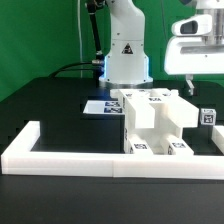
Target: Assemble chair
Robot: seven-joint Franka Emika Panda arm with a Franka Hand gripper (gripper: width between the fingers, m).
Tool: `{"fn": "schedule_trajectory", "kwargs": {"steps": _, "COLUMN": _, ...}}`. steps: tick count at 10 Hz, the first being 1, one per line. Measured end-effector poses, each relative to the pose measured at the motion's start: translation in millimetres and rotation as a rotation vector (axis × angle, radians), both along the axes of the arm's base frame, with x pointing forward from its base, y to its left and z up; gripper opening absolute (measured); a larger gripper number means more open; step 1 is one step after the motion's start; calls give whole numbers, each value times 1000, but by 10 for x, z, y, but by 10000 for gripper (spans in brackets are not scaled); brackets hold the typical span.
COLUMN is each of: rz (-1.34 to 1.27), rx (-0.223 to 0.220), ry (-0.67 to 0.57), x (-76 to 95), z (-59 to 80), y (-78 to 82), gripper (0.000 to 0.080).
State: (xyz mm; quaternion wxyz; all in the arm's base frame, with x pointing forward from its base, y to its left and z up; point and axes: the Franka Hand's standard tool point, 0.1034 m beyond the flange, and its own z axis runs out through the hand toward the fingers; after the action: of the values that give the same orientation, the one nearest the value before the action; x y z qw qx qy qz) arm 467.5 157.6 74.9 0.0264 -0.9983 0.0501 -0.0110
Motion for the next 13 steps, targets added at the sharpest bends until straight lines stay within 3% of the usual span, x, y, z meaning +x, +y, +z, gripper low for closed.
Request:
{"fn": "schedule_trajectory", "kwargs": {"steps": 3, "rz": -3, "rx": 2, "ry": -3, "x": 1, "z": -8, "y": -3, "gripper": 649}}
{"fn": "schedule_trajectory", "kwargs": {"steps": 6, "rz": 2, "rx": 5, "ry": 0, "x": -310, "z": -196, "y": 135, "gripper": 649}}
{"fn": "schedule_trajectory", "kwargs": {"steps": 8, "rz": 24, "rx": -6, "ry": 0, "x": -525, "z": -420, "y": 207, "gripper": 649}}
{"fn": "schedule_trajectory", "kwargs": {"steps": 11, "rz": 31, "rx": -19, "ry": 18, "x": -613, "z": -575, "y": 189, "gripper": 649}}
{"fn": "schedule_trajectory", "kwargs": {"steps": 13, "rz": 31, "rx": -18, "ry": 17, "x": -608, "z": -572, "y": 190, "gripper": 649}}
